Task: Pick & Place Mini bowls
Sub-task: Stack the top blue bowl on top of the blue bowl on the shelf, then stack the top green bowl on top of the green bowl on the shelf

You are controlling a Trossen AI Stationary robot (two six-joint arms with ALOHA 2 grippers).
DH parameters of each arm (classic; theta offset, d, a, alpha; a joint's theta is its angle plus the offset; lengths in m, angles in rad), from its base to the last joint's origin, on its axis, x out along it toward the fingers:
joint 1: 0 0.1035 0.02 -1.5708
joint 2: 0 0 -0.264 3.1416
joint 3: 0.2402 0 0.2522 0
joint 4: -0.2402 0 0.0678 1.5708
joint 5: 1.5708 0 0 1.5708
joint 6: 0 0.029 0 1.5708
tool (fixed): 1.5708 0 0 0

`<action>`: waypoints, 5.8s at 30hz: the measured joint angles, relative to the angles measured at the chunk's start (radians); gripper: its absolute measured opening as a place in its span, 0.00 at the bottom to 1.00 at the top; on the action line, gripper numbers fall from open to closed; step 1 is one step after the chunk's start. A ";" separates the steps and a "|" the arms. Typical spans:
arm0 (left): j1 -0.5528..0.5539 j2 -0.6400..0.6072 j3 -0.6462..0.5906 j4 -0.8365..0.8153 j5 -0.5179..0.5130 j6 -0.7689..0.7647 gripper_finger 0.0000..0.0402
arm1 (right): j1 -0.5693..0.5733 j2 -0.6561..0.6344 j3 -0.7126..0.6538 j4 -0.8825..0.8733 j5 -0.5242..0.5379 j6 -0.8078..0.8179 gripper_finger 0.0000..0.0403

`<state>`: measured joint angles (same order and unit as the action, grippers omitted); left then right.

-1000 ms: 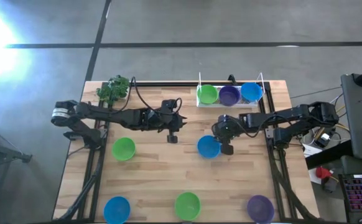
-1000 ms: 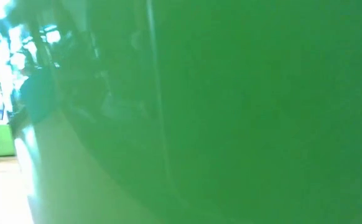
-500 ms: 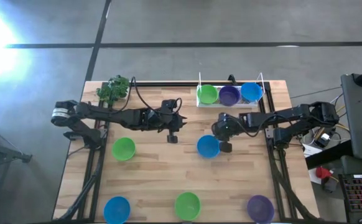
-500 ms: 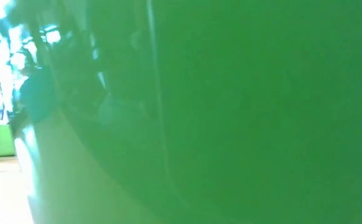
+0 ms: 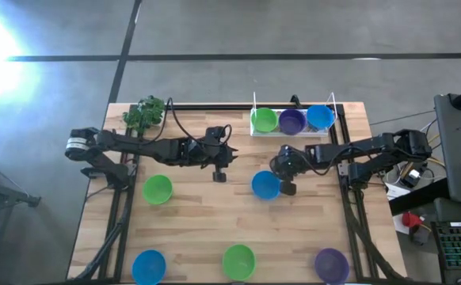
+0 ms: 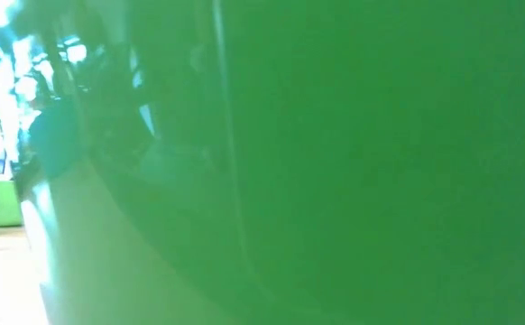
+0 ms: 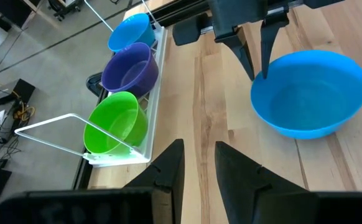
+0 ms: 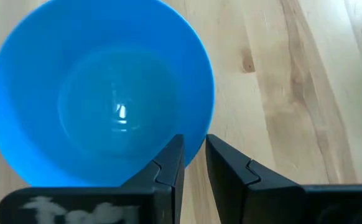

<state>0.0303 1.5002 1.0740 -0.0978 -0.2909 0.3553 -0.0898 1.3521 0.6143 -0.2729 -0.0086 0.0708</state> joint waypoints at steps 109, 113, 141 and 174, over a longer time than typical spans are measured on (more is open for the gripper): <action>0.001 0.000 0.000 0.000 -0.026 0.004 0.21 | -0.655 0.128 0.467 -0.593 0.901 -0.077 0.02; 0.001 0.000 0.000 0.000 -0.026 0.004 0.21 | -0.655 0.134 0.466 -0.593 0.901 -0.094 0.02; 0.001 0.000 0.000 -0.001 -0.027 0.005 0.21 | -0.646 0.088 0.543 -0.630 0.808 -0.103 0.31; -0.004 -0.066 0.001 -0.977 0.058 -1.171 0.21 | -0.320 -0.449 0.320 -0.525 0.189 -0.172 0.02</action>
<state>0.0265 1.4342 1.0752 -1.0746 -0.2327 -0.8156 -0.4095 0.9036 0.9342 -0.7982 0.1799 -0.1015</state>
